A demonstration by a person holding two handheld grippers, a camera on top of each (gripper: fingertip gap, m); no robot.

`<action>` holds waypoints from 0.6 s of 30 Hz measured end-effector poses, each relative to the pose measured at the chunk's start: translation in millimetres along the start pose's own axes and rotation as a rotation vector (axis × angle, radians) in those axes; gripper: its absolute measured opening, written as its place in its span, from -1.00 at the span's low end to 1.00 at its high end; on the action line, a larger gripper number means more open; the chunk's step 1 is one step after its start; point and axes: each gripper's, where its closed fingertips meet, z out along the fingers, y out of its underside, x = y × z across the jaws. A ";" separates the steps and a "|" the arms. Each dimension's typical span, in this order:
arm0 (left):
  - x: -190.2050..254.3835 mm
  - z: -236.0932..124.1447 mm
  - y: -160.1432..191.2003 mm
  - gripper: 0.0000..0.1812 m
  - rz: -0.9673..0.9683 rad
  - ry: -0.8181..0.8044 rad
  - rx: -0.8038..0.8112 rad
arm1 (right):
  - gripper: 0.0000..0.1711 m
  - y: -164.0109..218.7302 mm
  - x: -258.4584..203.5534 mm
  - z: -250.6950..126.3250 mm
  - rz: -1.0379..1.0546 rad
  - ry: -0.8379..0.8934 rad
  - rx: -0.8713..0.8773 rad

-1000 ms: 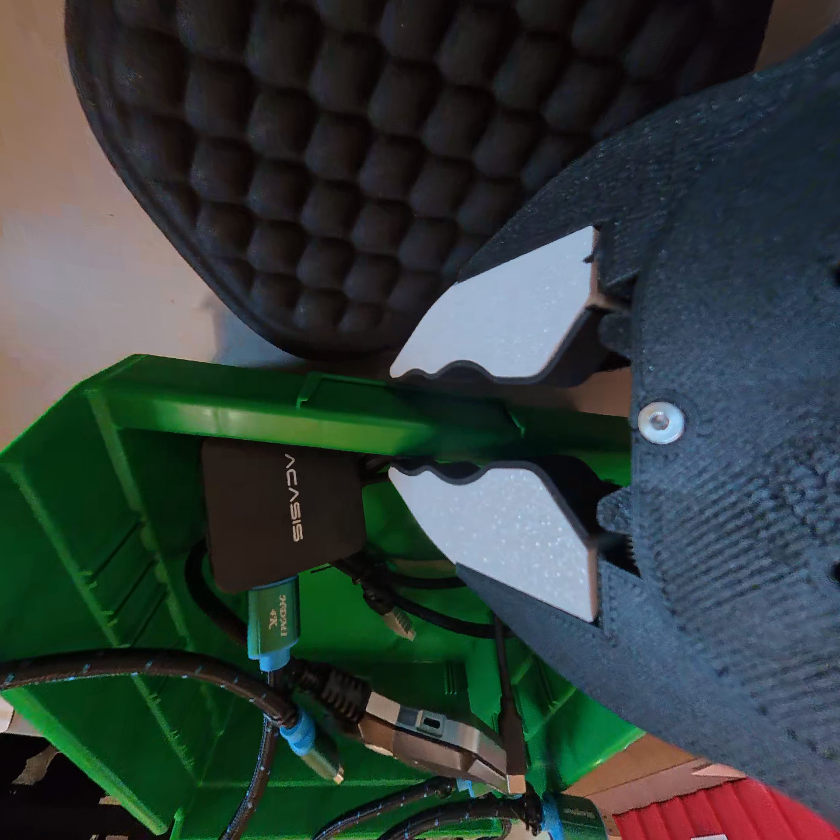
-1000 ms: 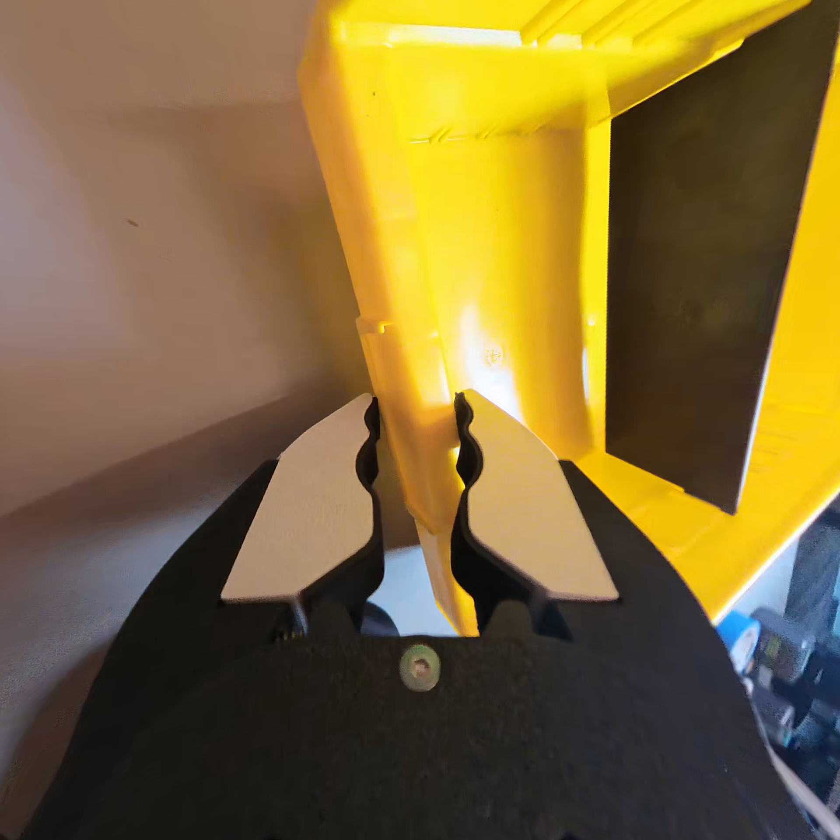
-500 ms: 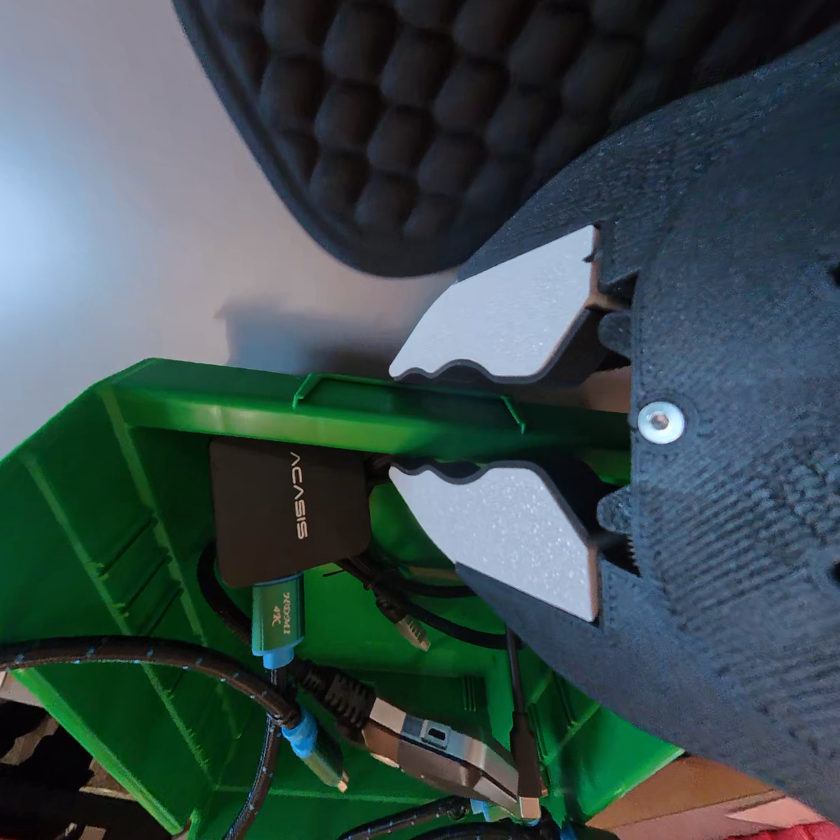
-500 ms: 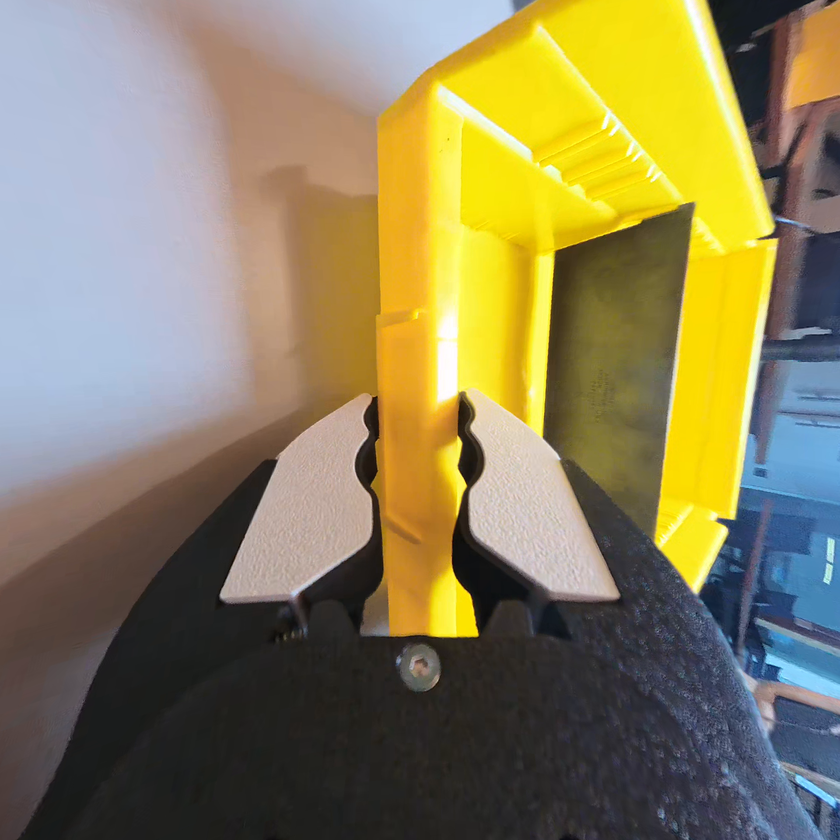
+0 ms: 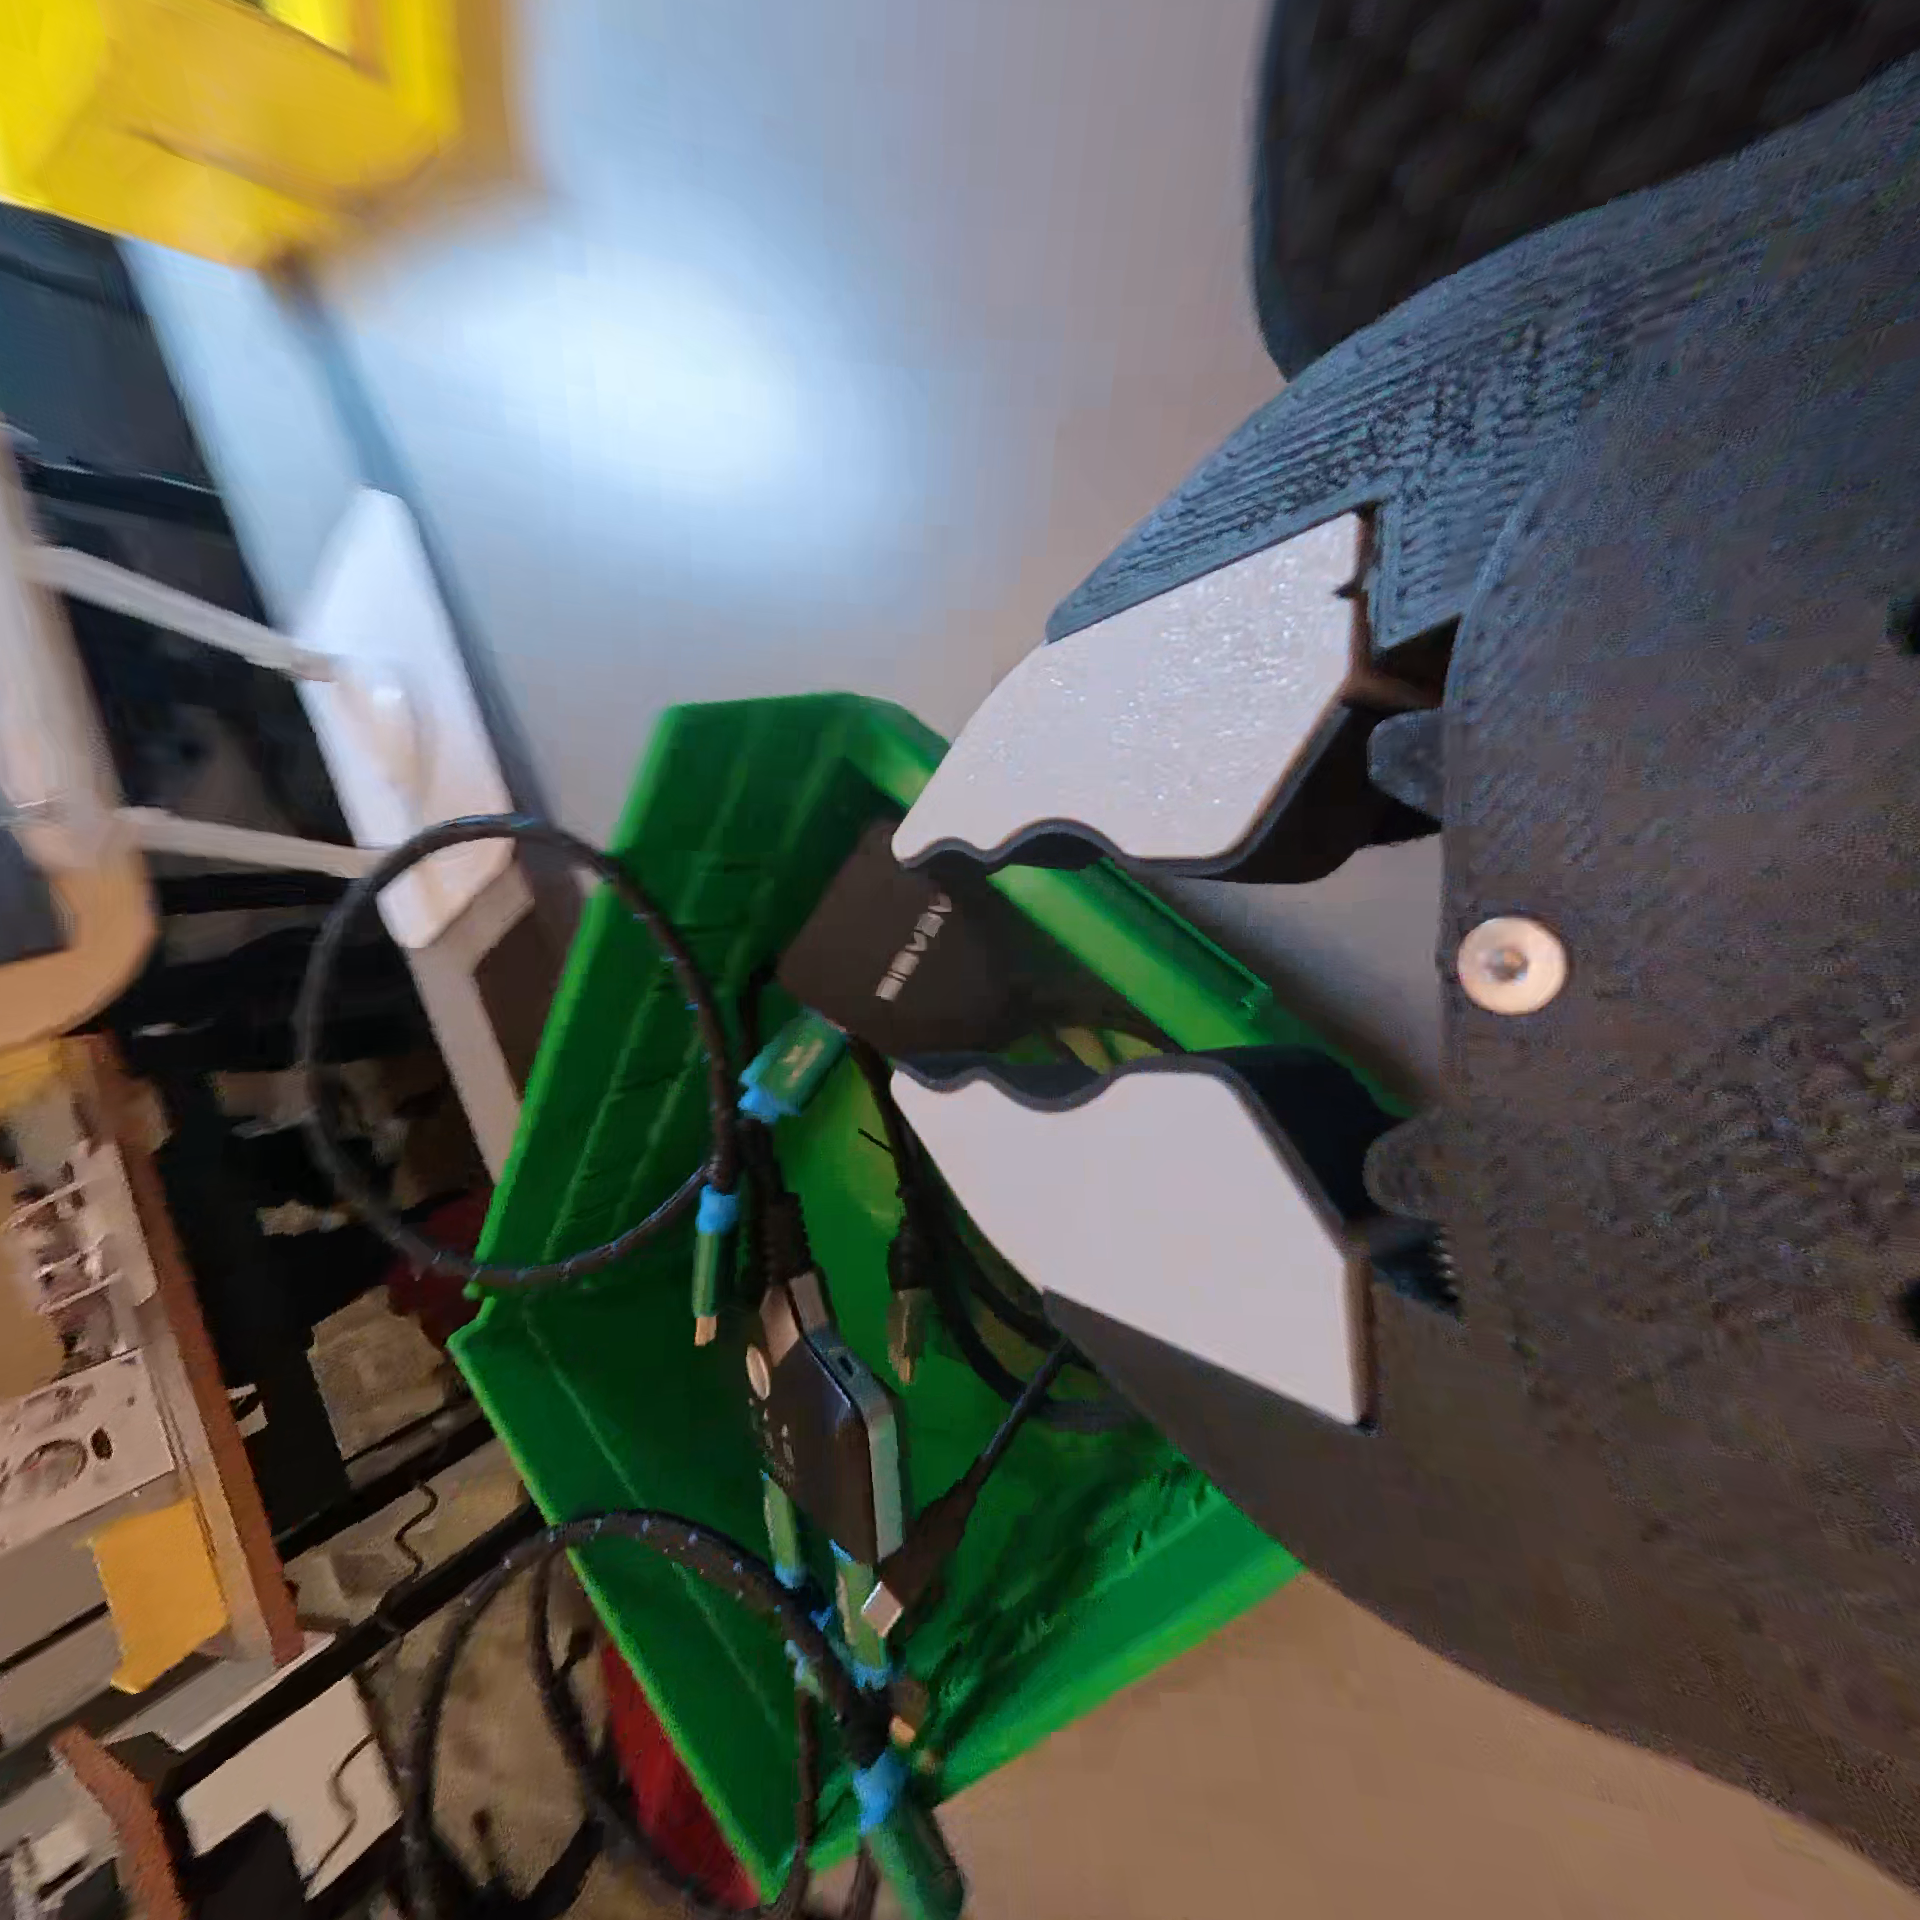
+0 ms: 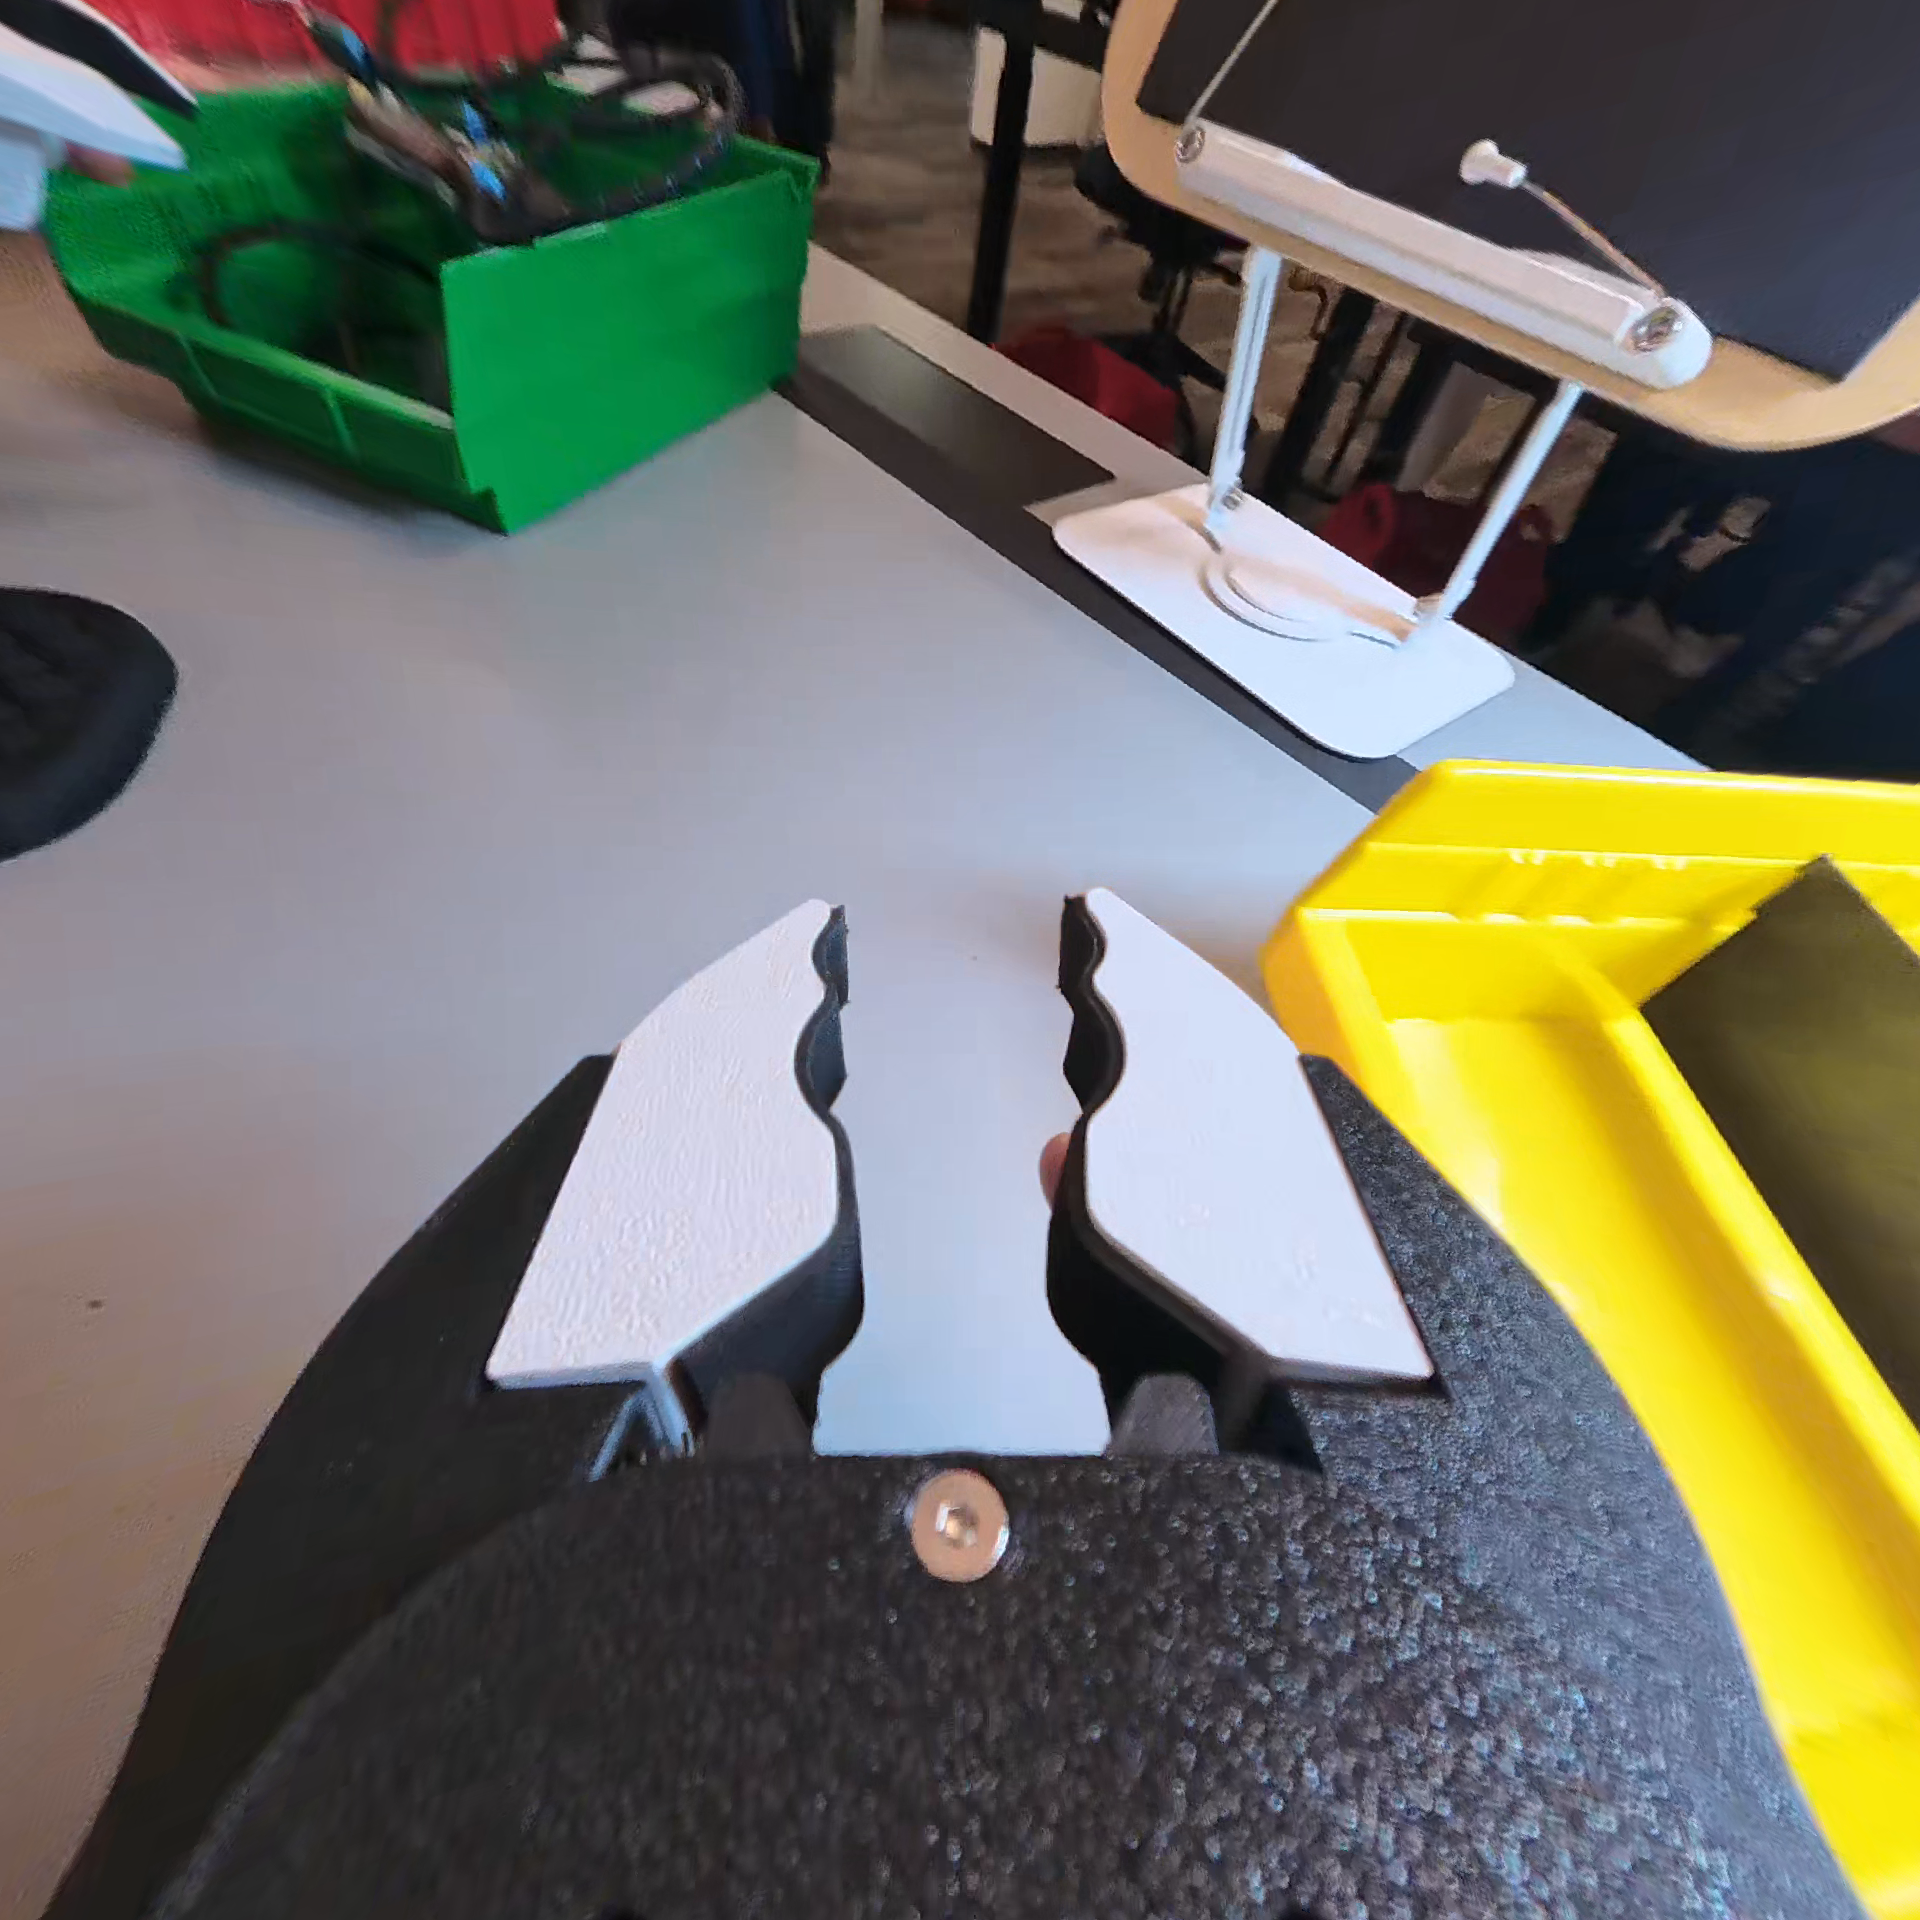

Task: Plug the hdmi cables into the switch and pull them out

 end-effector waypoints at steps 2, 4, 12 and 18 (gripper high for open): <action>-6.3 1.9 -13.9 -0.65 -0.199 0.037 0.074 | -0.56 2.6 -3.4 3.4 0.020 -0.024 0.032; -14.6 9.7 -20.1 -0.66 -0.356 0.063 0.118 | -0.56 6.5 -6.2 3.7 -0.004 -0.031 0.041; -15.4 68.2 9.1 -0.43 -0.351 0.075 -0.142 | -0.60 17.8 -8.8 1.0 -0.084 -0.030 0.021; -8.0 96.6 36.2 -0.34 -0.318 0.133 -0.372 | -0.65 20.8 -14.4 1.3 -0.127 -0.031 0.004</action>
